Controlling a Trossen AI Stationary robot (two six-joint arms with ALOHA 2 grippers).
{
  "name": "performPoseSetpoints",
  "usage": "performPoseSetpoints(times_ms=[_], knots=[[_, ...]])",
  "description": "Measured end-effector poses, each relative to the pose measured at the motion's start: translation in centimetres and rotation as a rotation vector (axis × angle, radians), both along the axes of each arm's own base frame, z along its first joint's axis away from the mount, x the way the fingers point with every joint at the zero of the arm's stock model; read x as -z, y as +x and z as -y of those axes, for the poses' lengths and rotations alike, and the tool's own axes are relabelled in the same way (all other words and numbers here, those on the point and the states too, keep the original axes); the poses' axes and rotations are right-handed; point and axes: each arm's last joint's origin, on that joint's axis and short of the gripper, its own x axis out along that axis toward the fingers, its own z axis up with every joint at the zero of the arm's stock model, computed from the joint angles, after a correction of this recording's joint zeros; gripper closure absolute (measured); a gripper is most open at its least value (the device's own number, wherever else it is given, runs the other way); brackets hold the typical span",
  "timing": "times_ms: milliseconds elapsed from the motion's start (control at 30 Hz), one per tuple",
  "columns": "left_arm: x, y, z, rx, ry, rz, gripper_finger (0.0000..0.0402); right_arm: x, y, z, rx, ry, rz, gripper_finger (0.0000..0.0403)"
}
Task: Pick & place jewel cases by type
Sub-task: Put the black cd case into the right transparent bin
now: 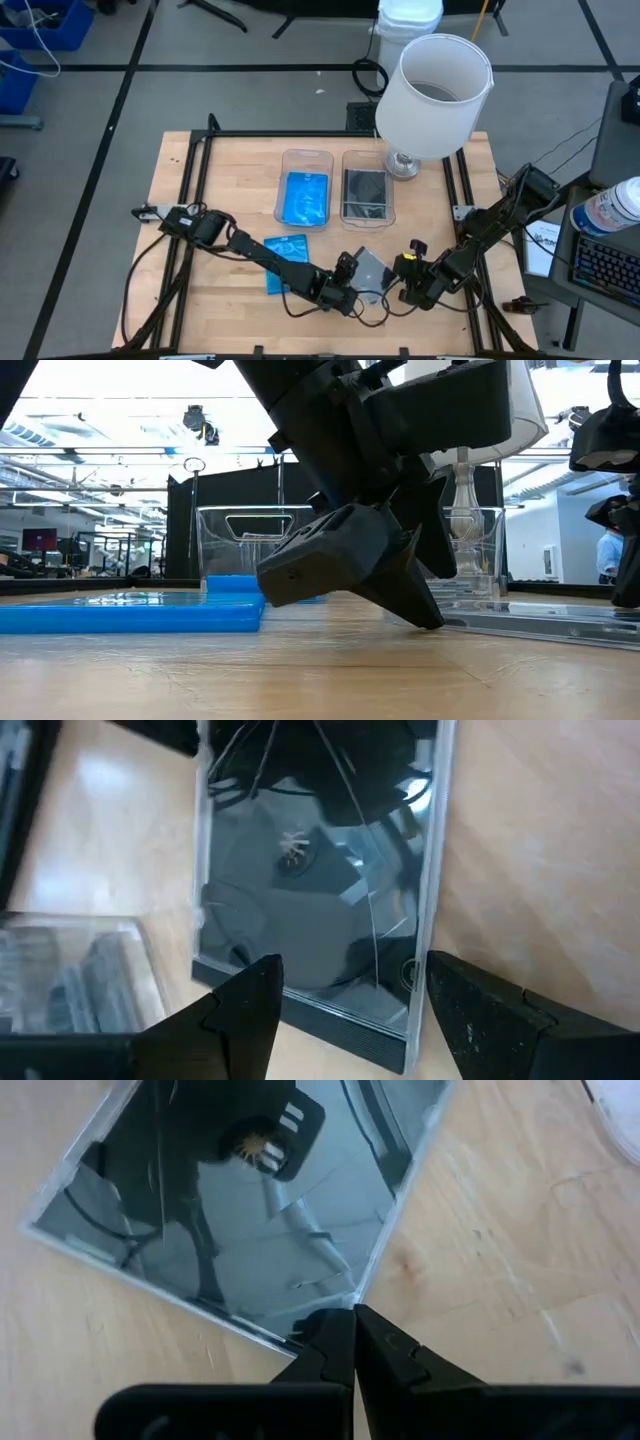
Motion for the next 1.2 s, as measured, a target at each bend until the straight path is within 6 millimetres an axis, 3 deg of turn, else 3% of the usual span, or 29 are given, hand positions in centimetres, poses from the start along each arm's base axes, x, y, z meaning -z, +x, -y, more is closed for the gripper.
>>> performPoseSetpoints(times_ms=[267, 767, 1200], knots=[[0.0, 0.6, -0.2, -0.046, 0.155, 0.109, 0.0151, 0.0, -0.1, 0.0, -0.005, 0.001, -0.017, 0.0403], [-1.2, 1.0, 0.8, -0.052, 0.264, 0.224, 0.0151, 0.1, 0.0, -0.1, -0.008, 0.017, -0.006, 0.0403], [-1.4, 0.9, 1.3, 0.043, 0.407, 0.179, 0.0155, 0.1, 0.2, -0.3, -0.018, 0.041, 0.005, 0.0403]])
